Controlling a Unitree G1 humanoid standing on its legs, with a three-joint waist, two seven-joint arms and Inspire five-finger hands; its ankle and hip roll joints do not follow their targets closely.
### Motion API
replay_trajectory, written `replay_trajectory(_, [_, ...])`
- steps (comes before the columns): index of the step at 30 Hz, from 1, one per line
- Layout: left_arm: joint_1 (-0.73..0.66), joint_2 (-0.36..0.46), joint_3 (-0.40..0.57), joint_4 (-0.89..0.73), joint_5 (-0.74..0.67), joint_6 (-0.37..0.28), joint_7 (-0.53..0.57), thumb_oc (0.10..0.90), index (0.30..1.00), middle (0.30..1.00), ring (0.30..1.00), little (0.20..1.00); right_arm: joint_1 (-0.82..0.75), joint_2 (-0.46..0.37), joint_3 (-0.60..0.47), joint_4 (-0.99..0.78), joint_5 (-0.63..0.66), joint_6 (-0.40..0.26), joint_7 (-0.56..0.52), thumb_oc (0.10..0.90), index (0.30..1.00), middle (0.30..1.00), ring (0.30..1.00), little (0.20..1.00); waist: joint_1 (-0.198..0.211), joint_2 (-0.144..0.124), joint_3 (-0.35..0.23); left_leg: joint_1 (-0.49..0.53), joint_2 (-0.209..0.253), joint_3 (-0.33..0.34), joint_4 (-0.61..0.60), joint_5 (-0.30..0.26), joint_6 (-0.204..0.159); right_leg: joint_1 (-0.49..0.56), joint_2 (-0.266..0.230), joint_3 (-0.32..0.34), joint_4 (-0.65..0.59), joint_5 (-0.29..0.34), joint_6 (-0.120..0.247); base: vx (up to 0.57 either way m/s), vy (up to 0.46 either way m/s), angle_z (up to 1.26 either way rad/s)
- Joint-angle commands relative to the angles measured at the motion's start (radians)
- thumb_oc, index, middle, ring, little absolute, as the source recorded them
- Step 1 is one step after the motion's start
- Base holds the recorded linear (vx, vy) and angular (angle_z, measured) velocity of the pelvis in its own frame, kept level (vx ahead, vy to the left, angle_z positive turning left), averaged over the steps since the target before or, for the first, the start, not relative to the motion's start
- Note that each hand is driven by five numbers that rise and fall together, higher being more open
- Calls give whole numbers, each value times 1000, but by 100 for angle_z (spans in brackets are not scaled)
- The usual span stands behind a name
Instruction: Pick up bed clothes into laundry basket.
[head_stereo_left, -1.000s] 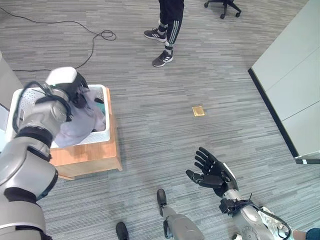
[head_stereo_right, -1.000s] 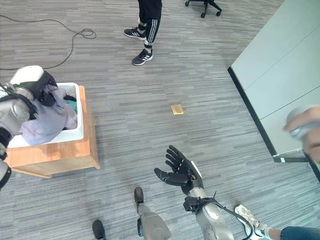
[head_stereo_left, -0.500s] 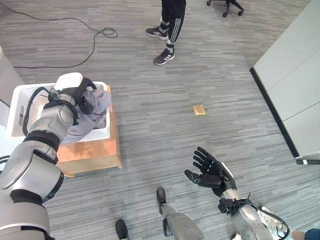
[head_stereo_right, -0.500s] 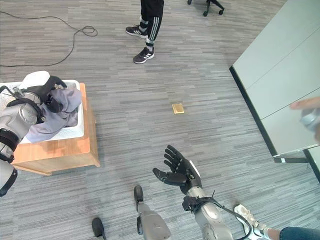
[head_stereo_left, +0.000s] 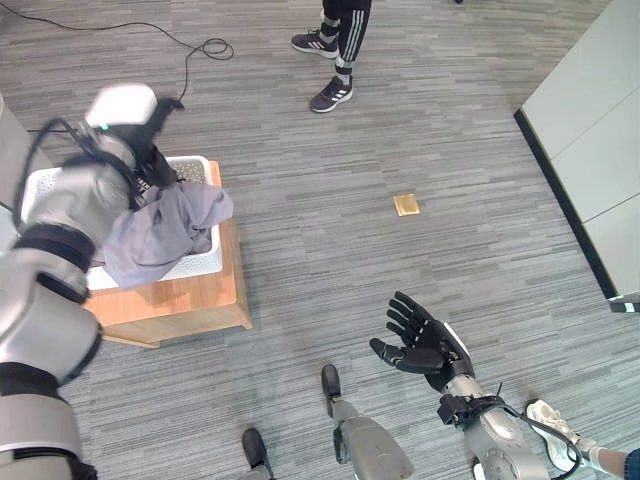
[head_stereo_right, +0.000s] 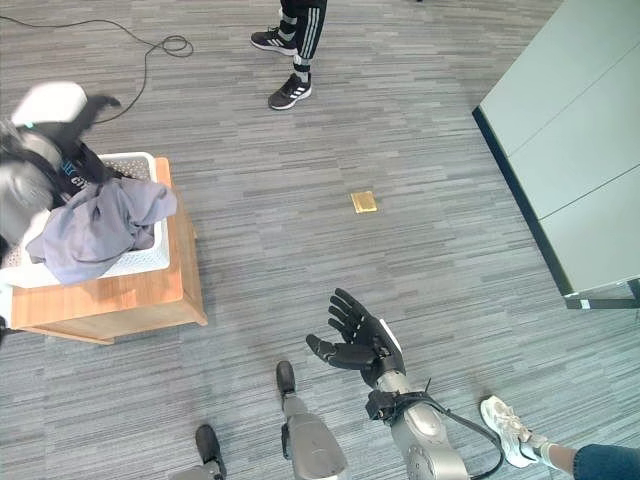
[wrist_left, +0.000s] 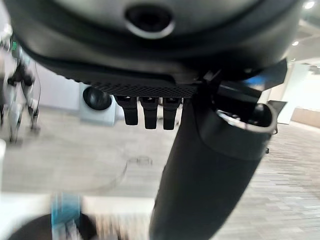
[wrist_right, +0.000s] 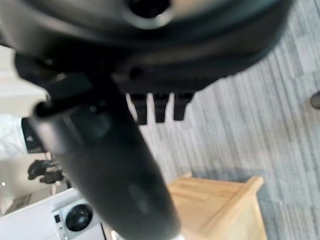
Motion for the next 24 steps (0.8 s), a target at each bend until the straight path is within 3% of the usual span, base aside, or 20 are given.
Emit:
replay_trajectory(1, [-328, 119, -40, -21, -75, -47, 98, 800, 900, 900, 900, 900, 5, -46, -90, -95, 24, -89, 39, 800, 900, 900, 900, 900, 22, 49, -70, -36, 19, -39, 0, 12, -11, 155, -129, -66, 9, -159, 195, 61, -21, 4])
replay_trajectory(5, [-482, 242, -117, -122, -196, -89, 114, 800, 900, 900, 900, 900, 17, -50, -99, -64, 18, -80, 52, 800, 900, 900, 900, 900, 61, 86, -93, -25, 10, -62, 0, 13, -12, 184, -139, -93, 7, -168, 196, 49, -28, 13])
replay_trajectory(8, [-450, 303, -51, -246, -382, -138, 134, 800, 900, 900, 900, 900, 11, -36, -92, -54, 26, -75, 54, 800, 900, 900, 900, 900, 89, 96, -105, -19, 6, -81, 0, 14, -13, 209, -146, -115, 8, -176, 195, 33, -27, 24])
replay_trajectory(10, [-340, 341, 42, -371, -474, -168, 115, 800, 900, 900, 900, 900, 10, -33, -92, -51, 20, -74, 51, 800, 900, 900, 900, 900, 109, 107, -114, -16, 3, -101, 0, 16, -13, 225, -149, -130, 10, -183, 191, 21, -28, 28])
replay_trajectory(12, [-146, 378, 177, -545, -511, -197, 93, 800, 900, 900, 900, 900, 12, -12, -103, -46, 9, -77, 44, 800, 900, 900, 900, 900, 135, 102, -120, -13, -2, -120, 0, 16, -12, 244, -153, -145, 11, -190, 187, 3, -28, 46])
replay_trajectory(14, [142, 377, 385, -766, -572, -237, 41, 800, 900, 900, 900, 900, 12, 7, -123, -36, 0, -82, 35, 800, 900, 900, 900, 900, 163, 97, -121, -9, -6, -138, 0, 19, -12, 260, -155, -160, 12, -196, 181, -25, -17, 28])
replay_trajectory(15, [360, 345, 536, -869, -648, -259, -15, 800, 900, 900, 900, 900, 9, 20, -139, -40, -5, -85, 26, 800, 900, 900, 900, 900, 181, 94, -123, -7, -8, -145, 0, 19, -11, 266, -156, -166, 12, -200, 176, -28, -10, 24])
replay_trajectory(16, [403, 343, 578, -881, -645, -257, -16, 800, 900, 900, 900, 900, 9, 8, -135, -41, -4, -85, 26, 800, 900, 900, 900, 900, 175, 104, -124, -6, -8, -145, 0, 19, -11, 266, -155, -165, 13, -200, 176, -29, -3, 29])
replay_trajectory(17, [764, 219, 804, -1010, -752, -247, -105, 800, 900, 900, 900, 900, 2, 14, -146, -48, -16, -91, 11, 800, 900, 900, 900, 900, 188, 106, -128, 3, -11, -152, 0, 16, -10, 283, -157, -169, 13, -207, 170, -13, -4, 21])
replay_trajectory(18, [903, 145, 864, -1068, -800, -236, -159, 800, 900, 900, 900, 900, 8, 14, -152, -66, -33, -92, 2, 800, 900, 900, 900, 900, 183, 106, -132, 5, -12, -152, 0, 14, -8, 288, -158, -170, 13, -209, 166, -19, -5, 8])
replay_trajectory(19, [1057, 1, 913, -1109, -897, -220, -231, 800, 900, 900, 900, 900, 7, 14, -158, -84, -48, -92, -5, 800, 900, 900, 900, 900, 180, 103, -133, 12, -14, -155, 0, 11, -5, 295, -158, -171, 15, -213, 163, -1, 1, 7])
replay_trajectory(20, [1130, -110, 918, -1140, -938, -195, -254, 800, 900, 900, 900, 900, -1, 15, -161, -88, -51, -93, -10, 800, 900, 900, 900, 900, 180, 99, -137, 14, -16, -158, 0, 8, -2, 297, -159, -170, 17, -215, 158, -4, 1, 4])
replay_trajectory(21, [1207, -275, 907, -1133, -1014, -169, -268, 800, 900, 900, 900, 900, 0, 32, -157, -104, -49, -100, -16, 800, 900, 900, 900, 900, 178, 94, -136, 20, -18, -159, 0, 5, 2, 301, -160, -170, 20, -217, 154, -4, 12, 12])
replay_trajectory(23, [1318, -432, 872, -1108, -946, -148, -253, 800, 900, 900, 900, 900, 7, 47, -159, -100, -75, -97, -29, 800, 900, 900, 900, 900, 183, 87, -139, 25, -20, -162, 0, 3, 10, 304, -162, -166, 25, -221, 147, -14, 14, 6])
replay_trajectory(24, [1367, -512, 867, -1080, -1009, -126, -265, 800, 900, 900, 900, 900, 14, 55, -155, -105, -78, -93, -23, 800, 900, 900, 900, 900, 186, 86, -142, 30, -21, -163, 0, 0, 15, 309, -163, -166, 28, -225, 144, 0, 0, 0])
